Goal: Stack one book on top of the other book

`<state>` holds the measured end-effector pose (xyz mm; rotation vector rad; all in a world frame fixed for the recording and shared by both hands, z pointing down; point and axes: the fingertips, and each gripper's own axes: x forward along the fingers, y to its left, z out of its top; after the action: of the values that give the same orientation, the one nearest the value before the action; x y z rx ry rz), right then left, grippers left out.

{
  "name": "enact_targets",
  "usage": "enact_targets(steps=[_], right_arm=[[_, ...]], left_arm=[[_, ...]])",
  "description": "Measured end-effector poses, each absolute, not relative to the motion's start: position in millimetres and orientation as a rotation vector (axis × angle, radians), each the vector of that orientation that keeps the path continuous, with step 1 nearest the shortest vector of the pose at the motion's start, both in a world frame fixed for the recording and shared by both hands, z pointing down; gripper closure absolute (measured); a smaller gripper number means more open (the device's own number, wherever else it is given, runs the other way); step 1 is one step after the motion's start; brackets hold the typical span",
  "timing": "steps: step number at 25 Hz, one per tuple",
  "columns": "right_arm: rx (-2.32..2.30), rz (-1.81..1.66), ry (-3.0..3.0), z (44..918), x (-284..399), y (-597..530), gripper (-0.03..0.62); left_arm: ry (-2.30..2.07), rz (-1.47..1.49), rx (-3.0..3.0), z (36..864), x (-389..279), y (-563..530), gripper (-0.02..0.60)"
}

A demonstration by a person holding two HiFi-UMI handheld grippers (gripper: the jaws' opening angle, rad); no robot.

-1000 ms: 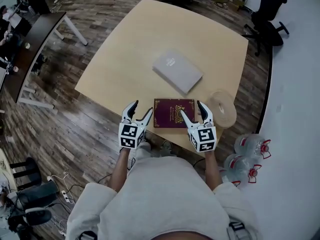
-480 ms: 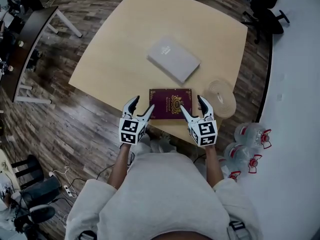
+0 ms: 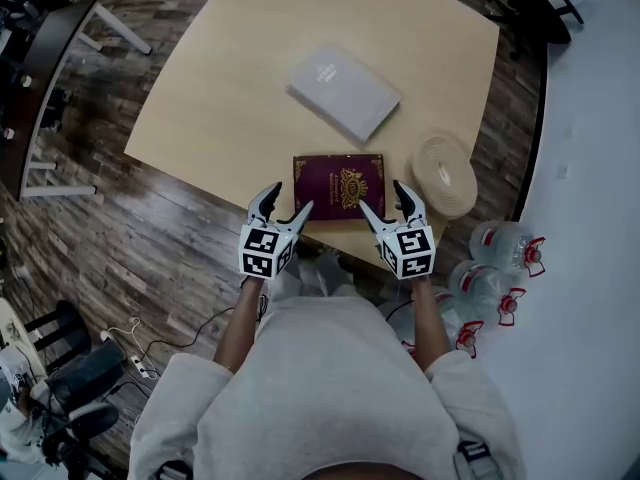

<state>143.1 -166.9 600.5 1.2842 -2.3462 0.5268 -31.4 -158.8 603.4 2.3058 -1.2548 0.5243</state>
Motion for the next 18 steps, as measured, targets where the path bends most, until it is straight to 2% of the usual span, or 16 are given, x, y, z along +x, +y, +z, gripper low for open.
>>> enact_targets(steps=[18], right_arm=[[1.216,0.761,-2.252,666.0,147.4,-162.3,0.227]], left_arm=[[-1.147,0.576,2.199,656.3,-24.4,-158.5,0.253]])
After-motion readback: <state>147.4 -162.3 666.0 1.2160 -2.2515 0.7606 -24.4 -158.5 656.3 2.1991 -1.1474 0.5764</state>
